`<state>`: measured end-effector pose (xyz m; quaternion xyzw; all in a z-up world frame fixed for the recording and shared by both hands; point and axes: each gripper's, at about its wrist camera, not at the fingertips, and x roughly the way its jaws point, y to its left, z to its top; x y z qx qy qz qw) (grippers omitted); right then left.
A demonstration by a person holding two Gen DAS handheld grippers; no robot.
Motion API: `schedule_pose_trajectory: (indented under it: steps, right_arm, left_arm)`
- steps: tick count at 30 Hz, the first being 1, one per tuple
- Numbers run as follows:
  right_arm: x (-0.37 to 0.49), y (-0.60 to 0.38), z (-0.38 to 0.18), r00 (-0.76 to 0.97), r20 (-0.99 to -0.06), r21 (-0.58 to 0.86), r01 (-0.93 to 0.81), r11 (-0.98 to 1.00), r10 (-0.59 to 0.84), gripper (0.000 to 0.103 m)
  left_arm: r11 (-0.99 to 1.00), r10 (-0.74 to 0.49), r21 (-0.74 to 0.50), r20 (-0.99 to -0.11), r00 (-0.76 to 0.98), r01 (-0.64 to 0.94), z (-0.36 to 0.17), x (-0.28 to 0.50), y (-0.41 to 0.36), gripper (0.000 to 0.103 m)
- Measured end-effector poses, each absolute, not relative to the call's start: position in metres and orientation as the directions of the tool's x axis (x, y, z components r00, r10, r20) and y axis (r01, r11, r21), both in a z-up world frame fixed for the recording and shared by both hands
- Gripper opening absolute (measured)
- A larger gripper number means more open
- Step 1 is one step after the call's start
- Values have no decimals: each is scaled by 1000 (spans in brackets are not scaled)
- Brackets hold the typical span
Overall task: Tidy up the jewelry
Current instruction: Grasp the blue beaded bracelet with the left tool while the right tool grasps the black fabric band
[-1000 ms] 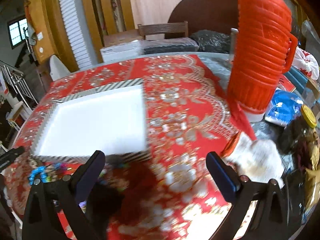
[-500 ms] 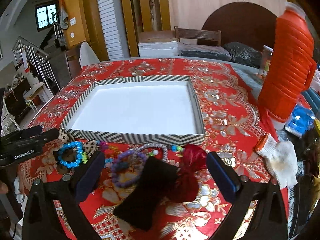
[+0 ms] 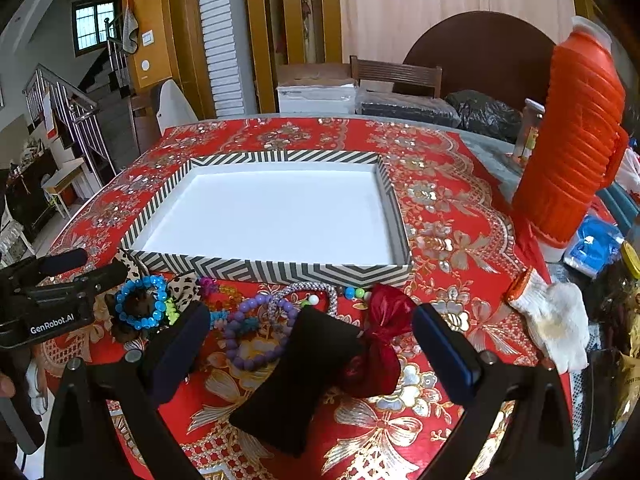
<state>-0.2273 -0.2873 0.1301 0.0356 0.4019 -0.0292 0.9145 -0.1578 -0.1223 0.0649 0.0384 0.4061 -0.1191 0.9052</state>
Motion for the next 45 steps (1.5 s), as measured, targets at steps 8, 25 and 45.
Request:
schedule_pose_trajectory:
  steps: [8, 25, 45]
  right_arm:
    - [-228, -285, 129, 671, -741, 47, 77, 996, -17, 102]
    - [-227, -280, 126, 654, -756, 36, 75, 997, -22, 102]
    - [-233, -289, 127, 643, -766, 32, 75, 997, -24, 102]
  left_arm:
    - [969, -182, -25, -749, 637, 247, 63, -158, -121, 74]
    - [969, -182, -27, -753, 632, 247, 60, -159, -118, 74]
    - [952, -255, -98, -778, 574, 290, 66, -159, -100, 74]
